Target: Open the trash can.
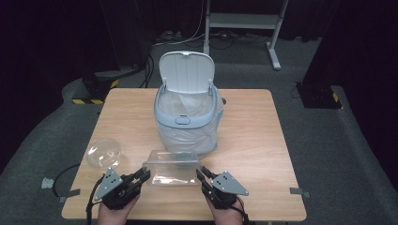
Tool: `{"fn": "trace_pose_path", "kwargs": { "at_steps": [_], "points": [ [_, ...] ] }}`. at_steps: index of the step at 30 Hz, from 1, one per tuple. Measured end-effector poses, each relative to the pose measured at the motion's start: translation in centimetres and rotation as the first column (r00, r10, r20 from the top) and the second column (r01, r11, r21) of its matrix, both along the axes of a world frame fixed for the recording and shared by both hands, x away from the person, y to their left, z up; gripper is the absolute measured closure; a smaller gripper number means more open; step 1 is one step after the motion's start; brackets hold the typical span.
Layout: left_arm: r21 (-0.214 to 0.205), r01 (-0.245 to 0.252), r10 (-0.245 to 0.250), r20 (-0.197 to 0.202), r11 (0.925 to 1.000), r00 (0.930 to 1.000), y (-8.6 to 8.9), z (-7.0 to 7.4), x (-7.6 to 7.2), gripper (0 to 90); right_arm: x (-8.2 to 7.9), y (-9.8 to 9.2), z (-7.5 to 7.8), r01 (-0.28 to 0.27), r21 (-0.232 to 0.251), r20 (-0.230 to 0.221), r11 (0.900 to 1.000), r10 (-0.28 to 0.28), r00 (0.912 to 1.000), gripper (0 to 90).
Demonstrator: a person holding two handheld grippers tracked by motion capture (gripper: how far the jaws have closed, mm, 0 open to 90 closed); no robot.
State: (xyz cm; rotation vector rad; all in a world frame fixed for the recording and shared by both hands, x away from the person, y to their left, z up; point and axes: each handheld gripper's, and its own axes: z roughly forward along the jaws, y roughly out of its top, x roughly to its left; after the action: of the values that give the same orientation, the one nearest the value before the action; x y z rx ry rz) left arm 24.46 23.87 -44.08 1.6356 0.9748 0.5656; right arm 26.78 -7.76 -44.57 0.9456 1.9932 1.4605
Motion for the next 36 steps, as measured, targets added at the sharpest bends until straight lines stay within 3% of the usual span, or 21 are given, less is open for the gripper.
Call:
{"fn": "trace_pose_path", "kwargs": {
  "at_steps": [8, 23, 36],
  "points": [
    [-0.016, 0.006, -0.005, 0.078, 0.9999, 0.9969, -0.3, 2.2, -0.6, 75.8, -0.8, -0.5, 1.9, 0.013, 0.042, 0.080, 0.9990, -0.016, 0.9967, 77.5],
    [-0.033, 0.012, -0.006, 0.183, 0.9994, 0.9830, -0.7, 5.6, -0.5, 77.2, -0.5, -0.9, 4.4, 0.026, 0.082, 0.154, 0.9963, -0.038, 0.9873, 76.9],
    [-0.061, 0.041, -0.025, 0.253, 0.9973, 0.9673, -1.1, 8.7, -0.1, 77.3, -0.7, -1.4, 8.2, 0.033, 0.133, 0.252, 0.9906, -0.066, 0.9655, 77.0]
  ]
}}
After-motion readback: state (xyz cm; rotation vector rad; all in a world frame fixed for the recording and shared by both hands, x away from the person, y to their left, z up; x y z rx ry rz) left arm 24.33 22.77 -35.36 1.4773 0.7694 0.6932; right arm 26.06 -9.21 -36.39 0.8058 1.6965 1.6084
